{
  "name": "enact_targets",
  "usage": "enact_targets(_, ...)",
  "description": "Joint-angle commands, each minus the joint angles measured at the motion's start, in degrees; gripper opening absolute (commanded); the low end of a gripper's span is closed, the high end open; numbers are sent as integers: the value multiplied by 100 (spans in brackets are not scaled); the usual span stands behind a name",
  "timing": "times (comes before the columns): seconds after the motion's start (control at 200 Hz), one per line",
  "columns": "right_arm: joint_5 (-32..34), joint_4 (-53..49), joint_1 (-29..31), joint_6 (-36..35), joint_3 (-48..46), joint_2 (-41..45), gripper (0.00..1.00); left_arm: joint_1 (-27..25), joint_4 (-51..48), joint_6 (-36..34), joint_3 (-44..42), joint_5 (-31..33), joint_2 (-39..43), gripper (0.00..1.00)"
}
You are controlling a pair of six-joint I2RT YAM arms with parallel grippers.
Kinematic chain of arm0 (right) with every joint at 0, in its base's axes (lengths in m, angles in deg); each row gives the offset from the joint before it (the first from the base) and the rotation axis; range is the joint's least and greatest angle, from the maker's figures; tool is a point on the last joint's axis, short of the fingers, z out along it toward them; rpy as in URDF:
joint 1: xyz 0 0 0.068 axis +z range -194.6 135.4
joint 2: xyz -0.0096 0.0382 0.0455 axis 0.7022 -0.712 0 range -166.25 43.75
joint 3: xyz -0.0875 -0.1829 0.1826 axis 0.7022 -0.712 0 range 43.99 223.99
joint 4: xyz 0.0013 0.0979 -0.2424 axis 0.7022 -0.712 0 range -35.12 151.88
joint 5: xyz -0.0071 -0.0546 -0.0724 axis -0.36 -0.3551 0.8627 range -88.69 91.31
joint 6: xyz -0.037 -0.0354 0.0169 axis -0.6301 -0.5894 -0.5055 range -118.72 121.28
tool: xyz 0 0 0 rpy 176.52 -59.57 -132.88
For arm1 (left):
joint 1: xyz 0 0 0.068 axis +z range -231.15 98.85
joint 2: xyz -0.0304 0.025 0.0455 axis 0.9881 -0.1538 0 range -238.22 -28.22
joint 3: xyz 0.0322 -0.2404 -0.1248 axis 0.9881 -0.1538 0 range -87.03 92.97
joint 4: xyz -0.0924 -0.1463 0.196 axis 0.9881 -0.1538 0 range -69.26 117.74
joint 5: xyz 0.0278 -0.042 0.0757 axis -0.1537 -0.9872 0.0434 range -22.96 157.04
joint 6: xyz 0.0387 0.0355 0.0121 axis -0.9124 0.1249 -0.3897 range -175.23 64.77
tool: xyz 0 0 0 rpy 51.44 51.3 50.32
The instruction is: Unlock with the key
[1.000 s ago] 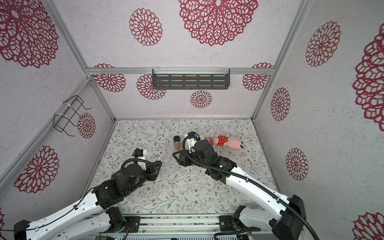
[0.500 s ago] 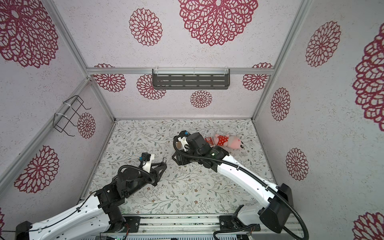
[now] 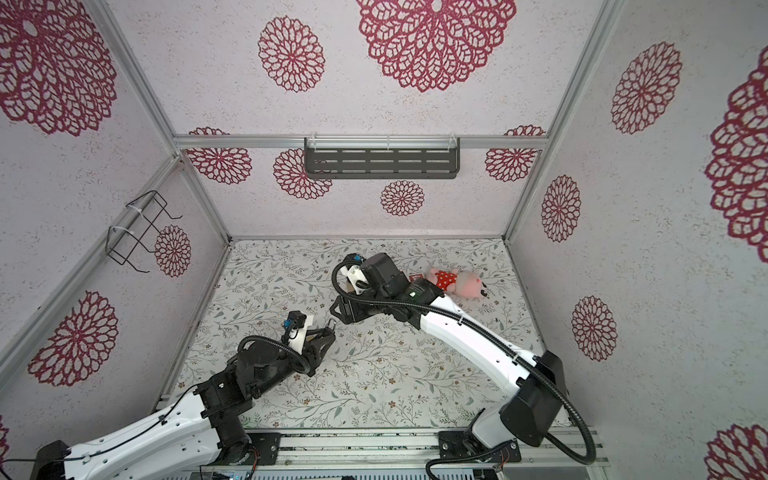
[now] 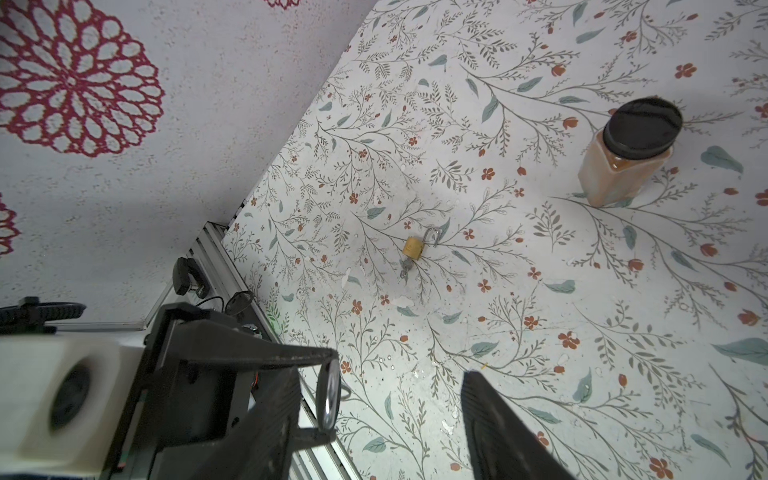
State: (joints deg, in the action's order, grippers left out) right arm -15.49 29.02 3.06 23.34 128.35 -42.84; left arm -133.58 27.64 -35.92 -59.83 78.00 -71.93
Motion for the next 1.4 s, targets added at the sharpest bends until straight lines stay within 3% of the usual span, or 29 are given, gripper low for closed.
enact_targets(0.0,6,-529,-38,-248,506,-230,66,46,344,-212,-24,-75,145,0)
enact_targets(0.175,96,-1085,-33,-426,982,-600,66,42,278,-289,-13,-50,140,0)
enact_targets(0.565,561,-1494,-39,-504,1361,-552,67,54,182,-479,72,-112,81,0)
enact_targets(0.896,-191,-1186,-3,-334,1202,-673,69,70,317,-481,109,-132,-68,0)
enact_targets(1.396,506,-1552,-29,-560,1085,-654,70,85,252,-499,145,-125,-42,0)
